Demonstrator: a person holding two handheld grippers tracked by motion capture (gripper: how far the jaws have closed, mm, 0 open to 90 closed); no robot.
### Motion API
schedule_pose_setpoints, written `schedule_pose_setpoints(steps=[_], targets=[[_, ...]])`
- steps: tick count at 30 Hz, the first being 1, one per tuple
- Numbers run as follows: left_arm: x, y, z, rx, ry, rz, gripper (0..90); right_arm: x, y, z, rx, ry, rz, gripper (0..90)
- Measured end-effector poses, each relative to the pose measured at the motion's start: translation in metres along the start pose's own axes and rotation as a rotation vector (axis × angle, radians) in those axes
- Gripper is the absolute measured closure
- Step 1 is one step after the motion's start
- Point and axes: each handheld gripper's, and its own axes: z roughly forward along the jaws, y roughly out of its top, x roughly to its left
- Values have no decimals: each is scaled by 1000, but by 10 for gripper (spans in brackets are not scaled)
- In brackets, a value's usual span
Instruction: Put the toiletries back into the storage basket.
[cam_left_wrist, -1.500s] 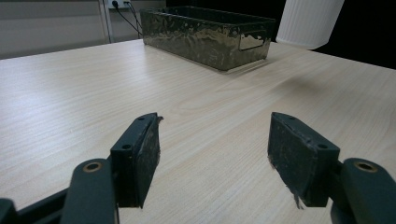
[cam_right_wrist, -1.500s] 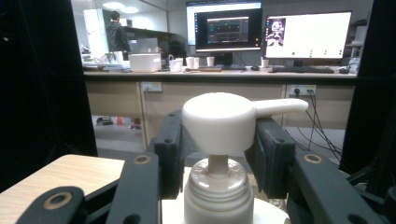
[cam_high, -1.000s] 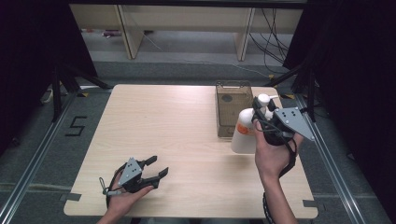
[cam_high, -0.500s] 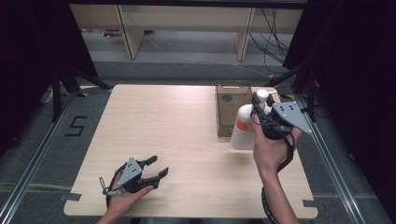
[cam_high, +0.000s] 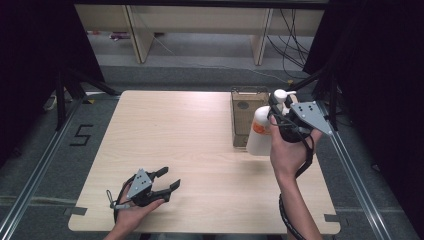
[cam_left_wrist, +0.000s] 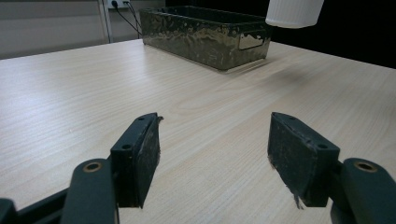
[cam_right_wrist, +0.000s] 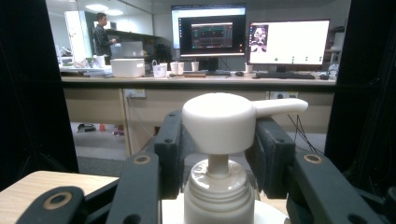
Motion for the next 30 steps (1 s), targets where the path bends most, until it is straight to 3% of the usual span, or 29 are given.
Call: schedule_pose_setpoints(steps=[30], targets=[[0, 0, 0, 3, -3, 2, 338, 1, 9, 19, 10, 5, -14, 601]])
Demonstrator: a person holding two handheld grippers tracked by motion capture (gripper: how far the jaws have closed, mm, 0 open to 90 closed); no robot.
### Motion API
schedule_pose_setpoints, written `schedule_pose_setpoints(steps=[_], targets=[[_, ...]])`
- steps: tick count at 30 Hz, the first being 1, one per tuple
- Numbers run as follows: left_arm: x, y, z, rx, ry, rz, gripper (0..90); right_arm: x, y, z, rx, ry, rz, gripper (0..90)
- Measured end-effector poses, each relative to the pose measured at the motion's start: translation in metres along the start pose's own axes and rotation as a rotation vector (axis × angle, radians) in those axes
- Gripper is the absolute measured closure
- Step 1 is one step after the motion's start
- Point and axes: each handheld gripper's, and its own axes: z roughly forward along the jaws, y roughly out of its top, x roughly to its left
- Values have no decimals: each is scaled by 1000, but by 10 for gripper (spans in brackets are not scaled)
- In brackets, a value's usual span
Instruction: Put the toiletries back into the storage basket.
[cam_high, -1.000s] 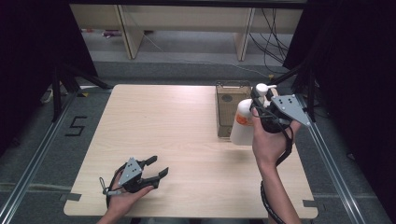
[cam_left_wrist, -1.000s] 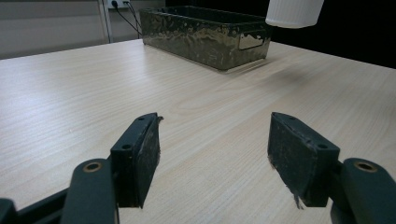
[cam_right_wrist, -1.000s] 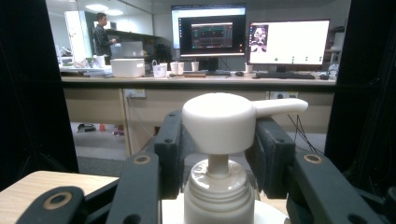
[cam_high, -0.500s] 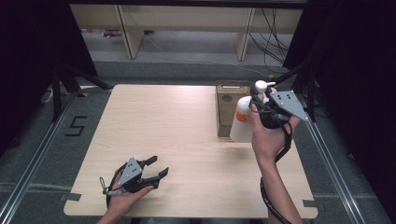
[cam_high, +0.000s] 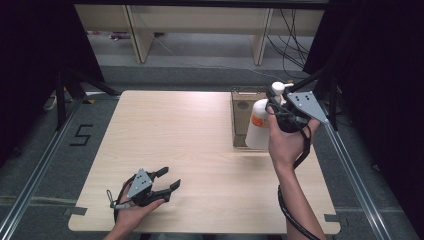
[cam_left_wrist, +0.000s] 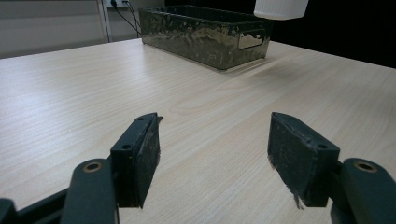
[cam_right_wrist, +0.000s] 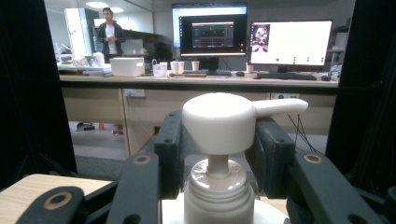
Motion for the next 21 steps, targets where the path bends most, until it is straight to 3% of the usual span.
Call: schedule_pose_setpoints(steps=[6, 13, 21], targets=[[0, 0, 0, -1, -1, -1, 338, 1, 3, 4, -7, -4, -13, 601], [0, 0, -1, 4, -1, -2, 338, 4, 7, 10, -6, 4, 9, 601], [0, 0, 0, 0, -5, -2, 338, 6, 8, 15, -15, -2, -14, 601]])
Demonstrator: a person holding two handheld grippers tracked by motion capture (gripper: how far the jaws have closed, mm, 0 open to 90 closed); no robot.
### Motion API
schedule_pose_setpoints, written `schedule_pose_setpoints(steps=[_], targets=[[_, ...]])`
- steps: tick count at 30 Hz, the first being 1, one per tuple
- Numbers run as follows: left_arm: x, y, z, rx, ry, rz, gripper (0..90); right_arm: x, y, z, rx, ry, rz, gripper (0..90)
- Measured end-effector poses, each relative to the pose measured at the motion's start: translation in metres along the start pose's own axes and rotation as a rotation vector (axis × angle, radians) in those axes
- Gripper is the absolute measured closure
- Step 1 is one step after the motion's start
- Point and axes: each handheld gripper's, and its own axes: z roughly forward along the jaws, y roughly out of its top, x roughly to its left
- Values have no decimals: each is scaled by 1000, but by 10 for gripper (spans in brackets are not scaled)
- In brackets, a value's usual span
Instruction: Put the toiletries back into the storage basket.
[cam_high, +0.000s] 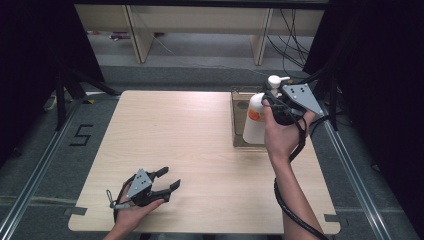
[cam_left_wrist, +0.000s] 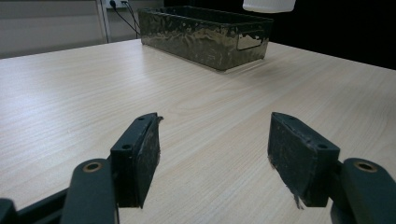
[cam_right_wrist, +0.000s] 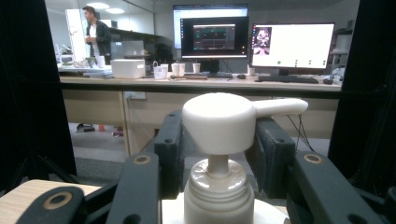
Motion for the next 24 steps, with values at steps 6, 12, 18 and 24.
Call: schedule_pose_setpoints(steps=[6, 12, 18, 24], targets=[[0, 0, -1, 10, 7, 2, 338, 3, 3, 3, -5, 4, -3, 601], [0, 0, 0, 0, -1, -1, 338, 4, 7, 5, -7, 10, 0, 601], [0, 0, 0, -3, -2, 0, 338, 6, 9, 8, -4, 7, 7, 601], [0, 0, -1, 10, 4, 3, 338, 7, 10, 13, -4, 2, 3, 601]])
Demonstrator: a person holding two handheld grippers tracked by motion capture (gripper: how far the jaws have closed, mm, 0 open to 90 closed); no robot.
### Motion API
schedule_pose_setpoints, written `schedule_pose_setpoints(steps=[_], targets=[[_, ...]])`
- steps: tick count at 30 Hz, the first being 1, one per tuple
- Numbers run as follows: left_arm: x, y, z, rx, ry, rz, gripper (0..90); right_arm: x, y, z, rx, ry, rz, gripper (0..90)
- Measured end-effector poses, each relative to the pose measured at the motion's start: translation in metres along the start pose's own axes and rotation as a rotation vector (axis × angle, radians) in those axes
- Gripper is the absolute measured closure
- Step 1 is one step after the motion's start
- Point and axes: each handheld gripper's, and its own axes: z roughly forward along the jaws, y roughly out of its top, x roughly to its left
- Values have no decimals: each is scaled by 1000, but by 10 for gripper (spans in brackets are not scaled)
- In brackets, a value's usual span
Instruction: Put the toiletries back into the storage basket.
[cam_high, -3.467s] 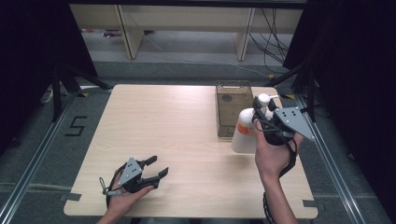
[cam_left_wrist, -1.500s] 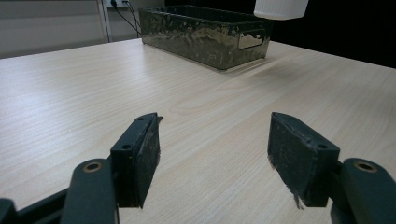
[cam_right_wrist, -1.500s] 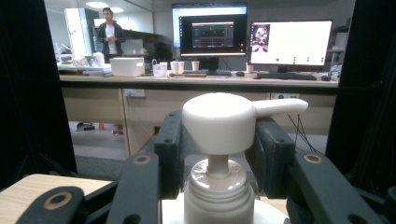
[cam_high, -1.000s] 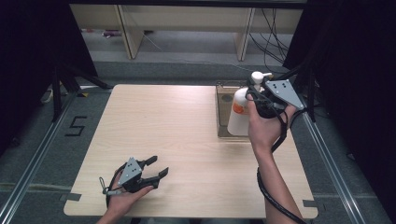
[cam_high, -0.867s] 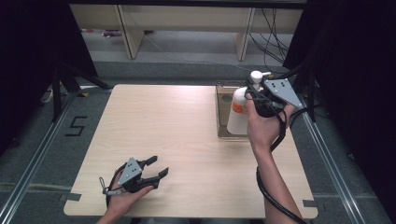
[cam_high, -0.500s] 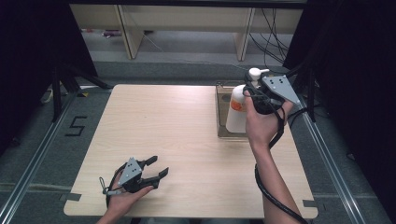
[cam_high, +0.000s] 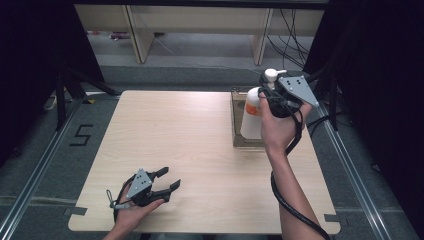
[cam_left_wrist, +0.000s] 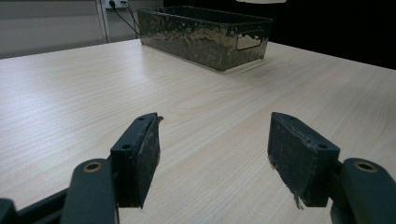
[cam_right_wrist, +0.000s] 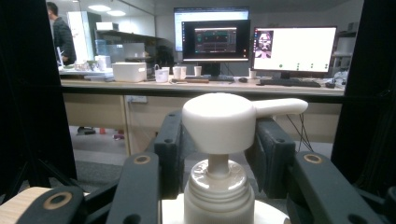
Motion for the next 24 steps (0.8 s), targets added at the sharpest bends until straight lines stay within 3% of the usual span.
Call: schedule_pose_setpoints(steps=[24], targets=[[0, 0, 0, -6, -5, -5, 338, 2, -4, 22, 23, -4, 3, 601]])
